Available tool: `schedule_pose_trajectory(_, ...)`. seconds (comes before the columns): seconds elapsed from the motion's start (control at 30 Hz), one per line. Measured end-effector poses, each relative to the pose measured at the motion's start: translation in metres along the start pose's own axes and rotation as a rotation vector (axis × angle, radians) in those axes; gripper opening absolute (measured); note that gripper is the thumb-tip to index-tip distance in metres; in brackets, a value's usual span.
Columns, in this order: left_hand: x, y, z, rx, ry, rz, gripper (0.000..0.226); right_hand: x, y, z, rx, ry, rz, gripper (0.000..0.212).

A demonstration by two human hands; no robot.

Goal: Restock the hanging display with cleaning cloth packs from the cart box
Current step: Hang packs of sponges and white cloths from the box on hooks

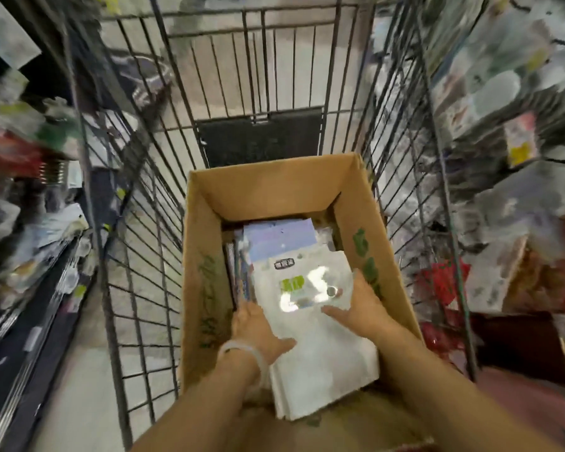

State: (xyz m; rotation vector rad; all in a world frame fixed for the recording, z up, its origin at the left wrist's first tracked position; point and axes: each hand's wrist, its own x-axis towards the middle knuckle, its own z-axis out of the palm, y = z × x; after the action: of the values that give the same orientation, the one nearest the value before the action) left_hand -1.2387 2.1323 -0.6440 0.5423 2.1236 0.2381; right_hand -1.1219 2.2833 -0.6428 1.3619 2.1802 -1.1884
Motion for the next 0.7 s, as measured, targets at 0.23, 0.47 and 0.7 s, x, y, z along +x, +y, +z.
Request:
schedule_pose_trajectory(0.23, 0.024, 0.008, 0.028, -0.563, 0.066, -0.066, 0.075, 0.021, 0.007, 0.021, 0.229, 0.138, 0.212, 0.070)
schedule_pose_trajectory(0.47, 0.015, 0.020, 0.013, -0.753, 0.170, -0.206, 0.071, 0.006, -0.010, 0.004, 0.265, 0.200, 0.227, 0.067)
schedule_pose_trajectory(0.7, 0.000, 0.011, 0.000, -0.884, 0.076, -0.156, 0.039, -0.020, -0.015, -0.010, 0.352, 0.205, 0.078, 0.035)
